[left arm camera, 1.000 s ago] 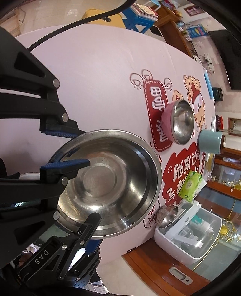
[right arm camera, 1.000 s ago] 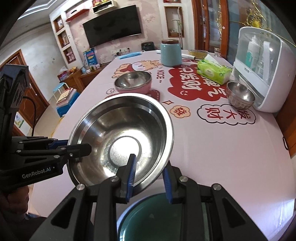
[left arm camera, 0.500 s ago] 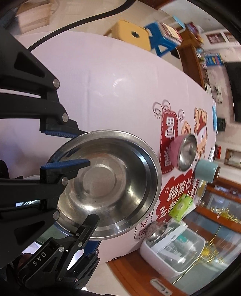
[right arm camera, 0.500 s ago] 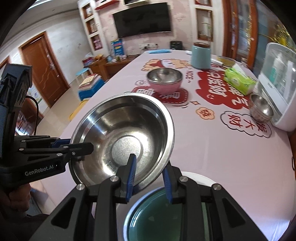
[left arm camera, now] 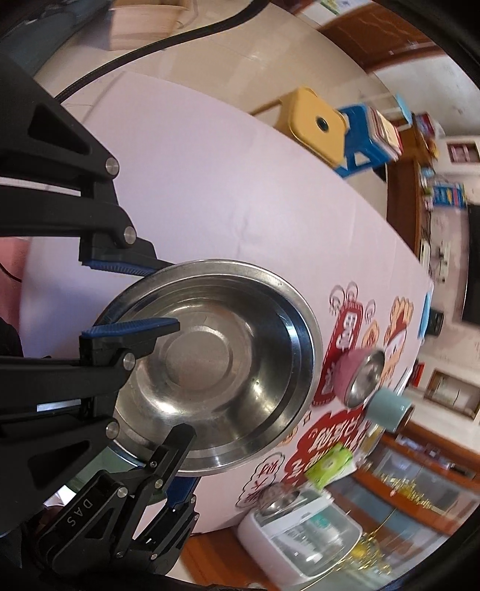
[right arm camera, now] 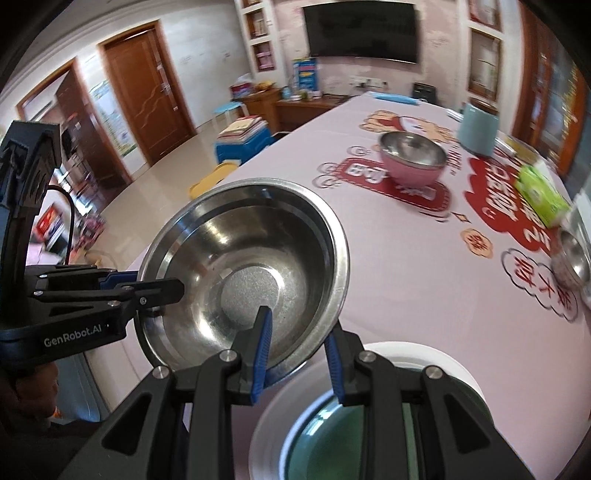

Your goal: Organize plates and bowls

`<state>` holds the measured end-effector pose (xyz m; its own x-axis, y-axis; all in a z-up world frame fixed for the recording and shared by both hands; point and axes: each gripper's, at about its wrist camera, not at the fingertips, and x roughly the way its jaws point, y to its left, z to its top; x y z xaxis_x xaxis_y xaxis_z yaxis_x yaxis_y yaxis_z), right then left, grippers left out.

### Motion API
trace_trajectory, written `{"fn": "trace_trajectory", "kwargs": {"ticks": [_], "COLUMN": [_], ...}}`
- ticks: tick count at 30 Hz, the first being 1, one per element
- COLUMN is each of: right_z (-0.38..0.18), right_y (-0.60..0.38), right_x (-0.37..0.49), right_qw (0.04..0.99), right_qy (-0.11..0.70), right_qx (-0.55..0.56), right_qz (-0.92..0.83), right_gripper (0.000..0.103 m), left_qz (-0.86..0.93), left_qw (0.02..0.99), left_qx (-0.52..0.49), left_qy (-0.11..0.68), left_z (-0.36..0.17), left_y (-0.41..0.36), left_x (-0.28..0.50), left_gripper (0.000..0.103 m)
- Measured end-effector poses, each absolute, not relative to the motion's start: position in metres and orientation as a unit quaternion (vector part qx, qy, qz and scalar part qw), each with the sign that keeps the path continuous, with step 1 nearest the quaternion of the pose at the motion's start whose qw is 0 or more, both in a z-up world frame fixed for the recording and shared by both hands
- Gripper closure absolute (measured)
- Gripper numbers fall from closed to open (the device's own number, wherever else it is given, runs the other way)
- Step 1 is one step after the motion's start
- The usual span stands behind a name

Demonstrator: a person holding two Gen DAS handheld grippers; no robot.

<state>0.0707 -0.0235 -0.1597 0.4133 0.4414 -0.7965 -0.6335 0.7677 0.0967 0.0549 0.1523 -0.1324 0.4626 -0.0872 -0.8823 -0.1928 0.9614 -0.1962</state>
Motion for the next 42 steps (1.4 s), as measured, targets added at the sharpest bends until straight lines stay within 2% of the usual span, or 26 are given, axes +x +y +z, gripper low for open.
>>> {"fn": "trace_trajectory", "kwargs": {"ticks": [21, 42], "right_z": [-0.201, -0.199], "right_y": [0.014, 0.010], "right_x": [0.050, 0.071], "right_qw": [0.759, 0.786], "right_qy": [0.484, 0.485], "right_qx": [-0.208, -0.188], "right_qz": [0.382, 0.333], "right_gripper": [0.071, 0.070], "left_qz": [0.104, 0.070], "left_qw": [0.810, 0.827], "left_qx": [-0.193, -0.155], "left_qy": [0.543, 0.536], "left_z": [-0.175, -0.155], "left_y": [0.175, 0.182], "left_x": [0.015, 0.056], "left_gripper": [0.082, 0.082]}}
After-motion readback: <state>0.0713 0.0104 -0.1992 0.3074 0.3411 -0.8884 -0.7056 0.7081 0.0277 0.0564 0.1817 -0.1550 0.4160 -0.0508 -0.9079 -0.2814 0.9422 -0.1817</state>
